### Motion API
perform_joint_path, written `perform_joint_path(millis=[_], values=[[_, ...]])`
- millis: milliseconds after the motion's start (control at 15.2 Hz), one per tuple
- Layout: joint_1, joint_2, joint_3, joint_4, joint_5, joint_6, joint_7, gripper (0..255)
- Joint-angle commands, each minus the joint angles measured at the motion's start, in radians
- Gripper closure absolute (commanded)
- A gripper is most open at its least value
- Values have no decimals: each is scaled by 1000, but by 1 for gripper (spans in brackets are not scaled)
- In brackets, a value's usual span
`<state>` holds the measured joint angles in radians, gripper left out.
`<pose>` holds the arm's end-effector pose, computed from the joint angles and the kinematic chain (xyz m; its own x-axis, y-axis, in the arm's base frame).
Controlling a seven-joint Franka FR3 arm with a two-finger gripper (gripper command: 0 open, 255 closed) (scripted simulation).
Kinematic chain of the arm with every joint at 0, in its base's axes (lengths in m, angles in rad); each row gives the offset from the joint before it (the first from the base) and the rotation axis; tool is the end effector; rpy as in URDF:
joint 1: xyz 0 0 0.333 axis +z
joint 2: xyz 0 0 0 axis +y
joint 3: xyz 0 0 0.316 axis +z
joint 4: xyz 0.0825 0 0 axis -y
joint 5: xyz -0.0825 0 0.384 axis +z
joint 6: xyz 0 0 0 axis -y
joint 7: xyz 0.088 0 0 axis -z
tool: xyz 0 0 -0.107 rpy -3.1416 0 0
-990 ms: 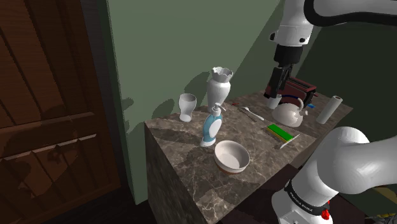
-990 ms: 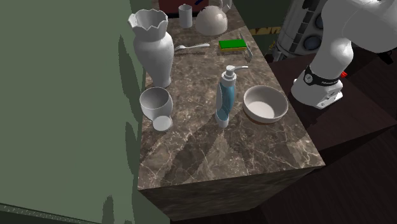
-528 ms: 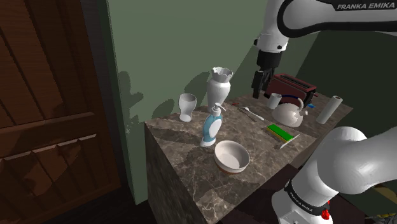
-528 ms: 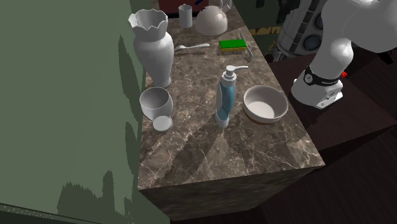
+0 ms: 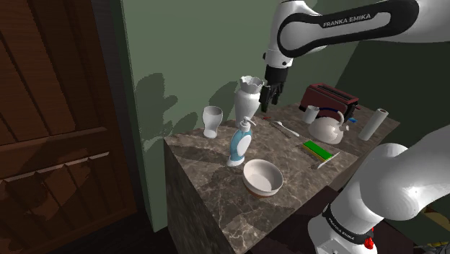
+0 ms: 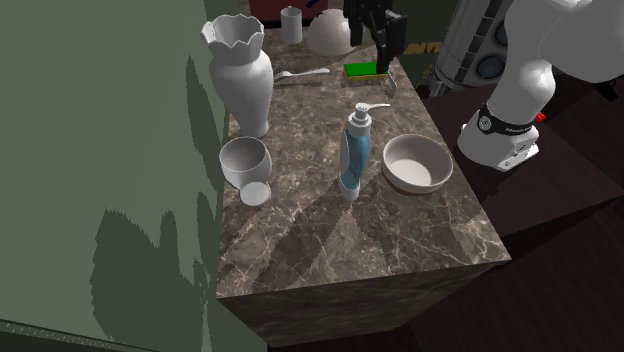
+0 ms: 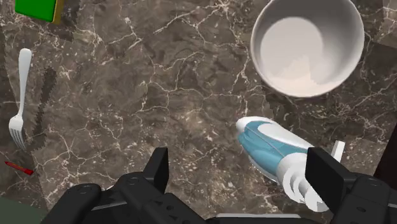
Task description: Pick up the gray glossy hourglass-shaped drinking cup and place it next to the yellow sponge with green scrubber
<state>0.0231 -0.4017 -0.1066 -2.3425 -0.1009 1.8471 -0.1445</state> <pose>0.4160 -0.0453 0.4785 0.9896 0.1009 -0.1022 0.1053 -0.9937 0.0381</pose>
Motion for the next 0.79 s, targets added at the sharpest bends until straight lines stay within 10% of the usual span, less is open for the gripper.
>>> perform_joint_path(millis=[0,726], values=[[3,65,-6,25,3,53,-9,0],[11,472,-21,291,50,247,-69,0]])
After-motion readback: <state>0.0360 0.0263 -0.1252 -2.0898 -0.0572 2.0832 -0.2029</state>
